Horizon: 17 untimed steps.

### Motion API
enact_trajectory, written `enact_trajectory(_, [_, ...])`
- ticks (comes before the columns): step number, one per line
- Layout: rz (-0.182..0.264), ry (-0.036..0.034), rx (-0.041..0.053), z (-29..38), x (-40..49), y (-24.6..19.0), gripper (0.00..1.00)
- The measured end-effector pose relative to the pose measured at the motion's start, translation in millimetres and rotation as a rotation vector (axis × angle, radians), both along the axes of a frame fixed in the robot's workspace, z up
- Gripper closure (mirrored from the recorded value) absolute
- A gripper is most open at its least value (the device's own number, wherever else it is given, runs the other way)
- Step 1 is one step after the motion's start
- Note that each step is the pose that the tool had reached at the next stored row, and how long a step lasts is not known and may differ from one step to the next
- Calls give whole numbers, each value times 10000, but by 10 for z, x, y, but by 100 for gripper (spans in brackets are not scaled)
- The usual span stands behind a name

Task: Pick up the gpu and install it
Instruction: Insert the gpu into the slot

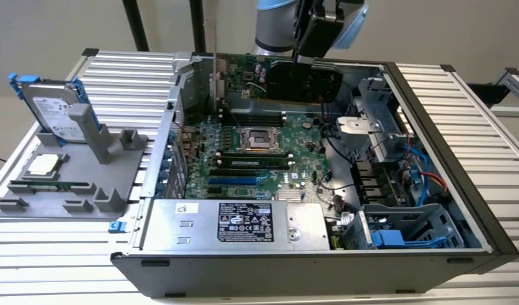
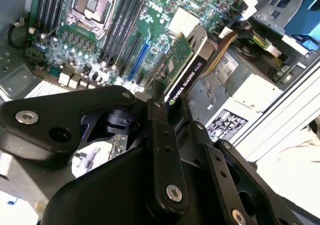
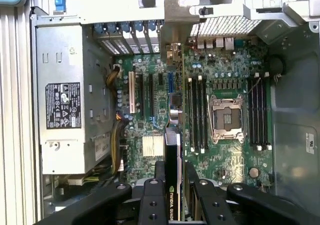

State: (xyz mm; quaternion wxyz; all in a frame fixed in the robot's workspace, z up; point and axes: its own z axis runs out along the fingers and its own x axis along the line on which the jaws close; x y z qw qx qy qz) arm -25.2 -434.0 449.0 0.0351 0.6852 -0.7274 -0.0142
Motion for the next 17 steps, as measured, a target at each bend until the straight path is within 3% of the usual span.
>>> enact_trajectory(5, [8,0,0,-16,0,1,100])
enact_trajectory(11, [9,-5,-1,-124,0,0,100])
enact_trajectory(17, [8,-91,0,-211,-1,0,100])
